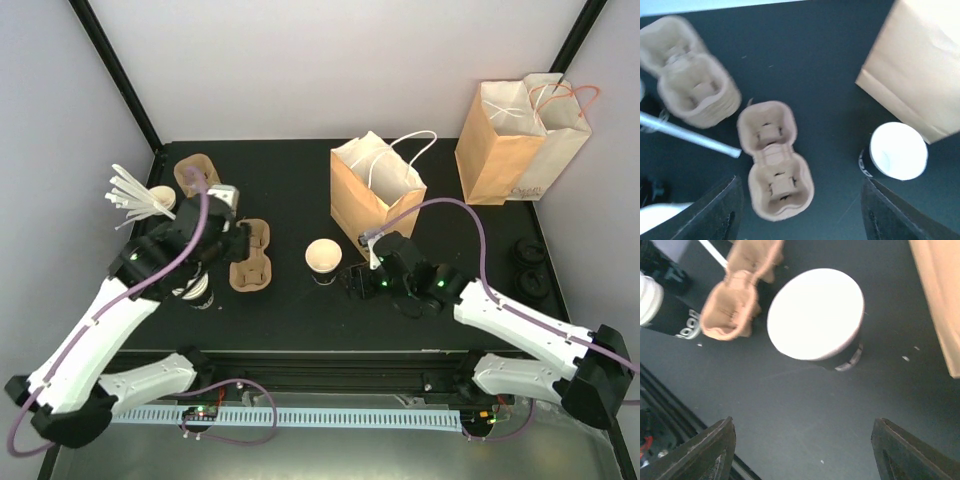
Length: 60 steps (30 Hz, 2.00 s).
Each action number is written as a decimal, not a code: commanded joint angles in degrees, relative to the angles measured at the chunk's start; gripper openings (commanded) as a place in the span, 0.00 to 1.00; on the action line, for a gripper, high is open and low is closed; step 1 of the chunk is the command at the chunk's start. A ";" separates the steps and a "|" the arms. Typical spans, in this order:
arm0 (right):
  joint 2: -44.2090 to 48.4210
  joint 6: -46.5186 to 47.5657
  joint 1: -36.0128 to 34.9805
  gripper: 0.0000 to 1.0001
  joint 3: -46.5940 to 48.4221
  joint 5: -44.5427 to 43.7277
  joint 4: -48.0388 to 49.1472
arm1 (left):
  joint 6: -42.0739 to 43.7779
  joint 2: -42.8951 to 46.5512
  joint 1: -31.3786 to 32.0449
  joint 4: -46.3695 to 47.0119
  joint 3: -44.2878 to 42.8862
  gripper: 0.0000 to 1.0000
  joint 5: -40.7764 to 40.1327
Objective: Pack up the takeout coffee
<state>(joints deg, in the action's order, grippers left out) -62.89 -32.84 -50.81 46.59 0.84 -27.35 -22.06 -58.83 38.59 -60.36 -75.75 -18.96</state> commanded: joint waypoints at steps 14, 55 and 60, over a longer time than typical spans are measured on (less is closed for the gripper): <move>-7.30 5.54 -3.99 0.77 7.51 7.36 6.39 | 1.92 7.19 -33.94 -4.35 6.70 0.62 5.80; 3.07 -5.04 63.34 1.00 0.78 -6.98 -24.59 | -1.13 -7.02 -13.87 34.61 20.55 0.67 51.93; -3.83 -6.50 73.59 1.00 2.61 -8.90 -27.87 | -0.38 -7.77 -11.38 34.54 19.94 0.67 54.09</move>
<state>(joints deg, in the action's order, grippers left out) -64.47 -39.09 18.13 47.48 -8.71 -51.27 -23.16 -66.15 25.36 -28.05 -53.15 31.42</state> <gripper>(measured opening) 0.998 0.668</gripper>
